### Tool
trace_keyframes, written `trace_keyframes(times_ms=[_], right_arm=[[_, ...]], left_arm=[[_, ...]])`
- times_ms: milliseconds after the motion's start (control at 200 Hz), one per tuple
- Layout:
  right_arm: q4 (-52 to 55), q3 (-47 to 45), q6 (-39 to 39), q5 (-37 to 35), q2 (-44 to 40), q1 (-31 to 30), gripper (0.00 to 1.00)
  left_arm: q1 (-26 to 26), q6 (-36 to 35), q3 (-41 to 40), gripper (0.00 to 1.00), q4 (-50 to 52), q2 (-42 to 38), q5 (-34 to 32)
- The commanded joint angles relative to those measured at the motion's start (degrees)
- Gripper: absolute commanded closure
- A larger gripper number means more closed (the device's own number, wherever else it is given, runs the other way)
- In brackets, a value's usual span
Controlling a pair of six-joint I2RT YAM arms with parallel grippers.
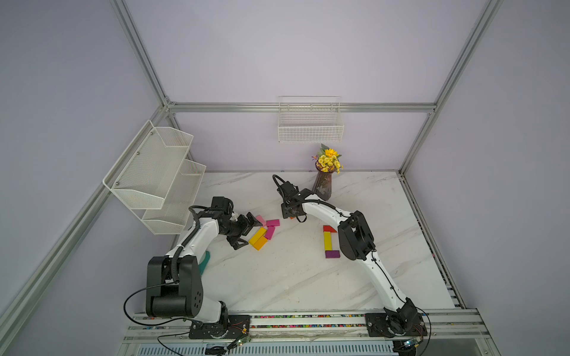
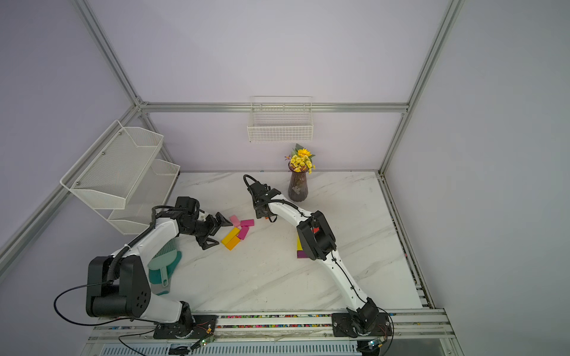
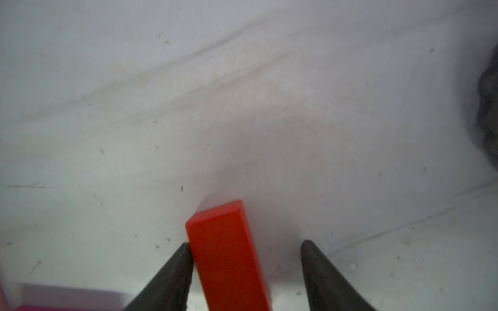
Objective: Assemble the letter c with building blocks
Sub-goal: Pick up the building block from the center of the board.
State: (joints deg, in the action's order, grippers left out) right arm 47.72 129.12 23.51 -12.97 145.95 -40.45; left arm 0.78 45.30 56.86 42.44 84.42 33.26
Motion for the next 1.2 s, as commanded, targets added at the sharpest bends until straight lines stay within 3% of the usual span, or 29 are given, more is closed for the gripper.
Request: trace_keyframes(times_ms=[0, 280, 495, 725, 975, 1195], right_arm=[[5.1, -0.4, -1.1, -2.9, 1.7, -1.5, 0.44], [3.9, -2.7, 2.6, -0.4, -2.5, -1.6, 0.86], [2.0, -12.1, 7.9, -1.3, -15.3, -1.6, 0.88], [0.1, -39.8, 16.4, -4.7, -38.9, 0.8, 0.89], [-0.3, -68.3, 27.0, -1.4, -63.4, 8.5, 0.89], [0.1, -80.5, 32.6, 1.2, -72.7, 11.2, 0.88]], left_arm=[[0.6, -1.6, 0.7, 0.00, -1.3, 0.9, 2.7], [0.7, -3.4, 1.6, 0.00, -1.2, 2.7, 4.3], [0.6, -5.0, 3.2, 0.00, -1.7, 3.7, 5.5], [-1.7, -2.3, 3.3, 0.00, -4.3, 4.1, 5.3], [-12.0, 6.7, 3.4, 0.00, -9.1, 3.0, 0.7], [-21.9, 14.2, 7.1, 0.00, -12.1, 5.5, -5.1]])
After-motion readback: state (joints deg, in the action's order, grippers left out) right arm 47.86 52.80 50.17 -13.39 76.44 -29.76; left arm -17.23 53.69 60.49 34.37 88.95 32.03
